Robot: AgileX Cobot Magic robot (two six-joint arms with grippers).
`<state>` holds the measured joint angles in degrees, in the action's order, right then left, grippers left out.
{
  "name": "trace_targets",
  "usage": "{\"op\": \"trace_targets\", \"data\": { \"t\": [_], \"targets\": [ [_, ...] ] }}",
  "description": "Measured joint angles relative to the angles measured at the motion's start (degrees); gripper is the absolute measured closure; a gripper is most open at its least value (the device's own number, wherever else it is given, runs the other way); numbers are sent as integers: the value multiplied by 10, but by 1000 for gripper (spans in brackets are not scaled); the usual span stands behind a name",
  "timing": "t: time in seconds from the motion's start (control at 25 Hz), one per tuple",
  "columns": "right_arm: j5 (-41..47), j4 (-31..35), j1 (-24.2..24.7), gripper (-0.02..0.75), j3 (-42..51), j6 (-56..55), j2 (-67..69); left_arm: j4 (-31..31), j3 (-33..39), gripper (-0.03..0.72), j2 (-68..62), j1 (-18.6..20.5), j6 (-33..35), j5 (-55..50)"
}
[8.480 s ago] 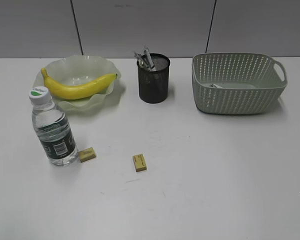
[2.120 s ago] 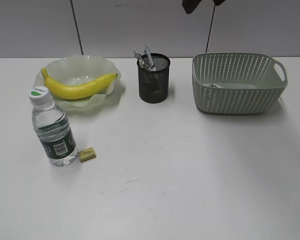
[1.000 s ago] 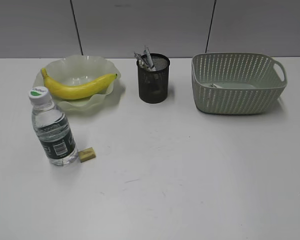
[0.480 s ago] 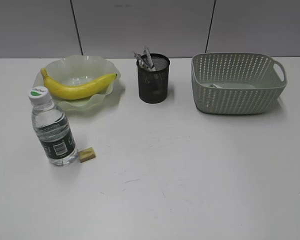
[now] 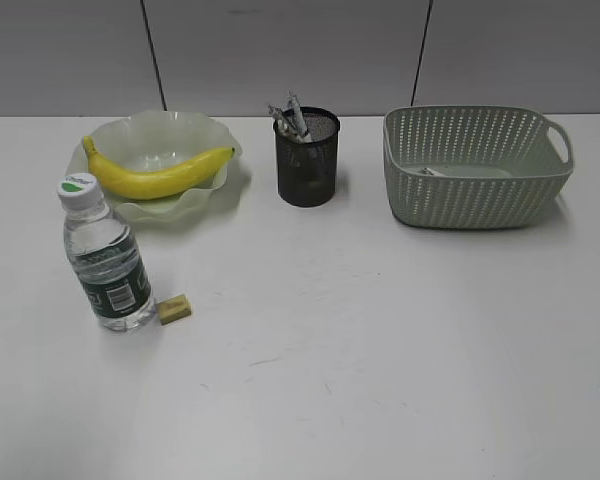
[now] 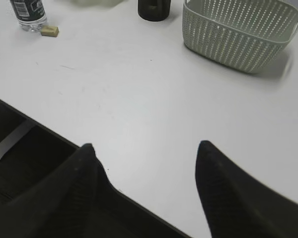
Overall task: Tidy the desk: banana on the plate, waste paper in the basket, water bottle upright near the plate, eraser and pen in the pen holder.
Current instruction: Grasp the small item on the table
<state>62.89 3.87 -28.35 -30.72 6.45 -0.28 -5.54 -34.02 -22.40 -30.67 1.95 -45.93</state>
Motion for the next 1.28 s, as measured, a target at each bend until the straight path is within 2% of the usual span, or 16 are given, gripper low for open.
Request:
{"op": "trace_targets", "data": {
  "t": [0.24, 0.52, 0.72, 1.0, 1.28],
  "targets": [
    [-29, 26, 0, 241, 15, 0, -1, -7, -22, 379, -226, 0, 53, 49],
    [-31, 29, 0, 241, 15, 0, -1, -8, -116, 358, -467, -1, 102, 43],
    [-31, 29, 0, 241, 15, -1, -1, -8, -213, 307, -575, -1, 138, 6],
    [-31, 29, 0, 241, 15, -2, -1, -8, -336, 302, -729, -1, 183, -99],
    [-31, 21, 0, 241, 15, -17, -1, -3, -428, 300, -832, -1, 233, -129]
  ]
}}
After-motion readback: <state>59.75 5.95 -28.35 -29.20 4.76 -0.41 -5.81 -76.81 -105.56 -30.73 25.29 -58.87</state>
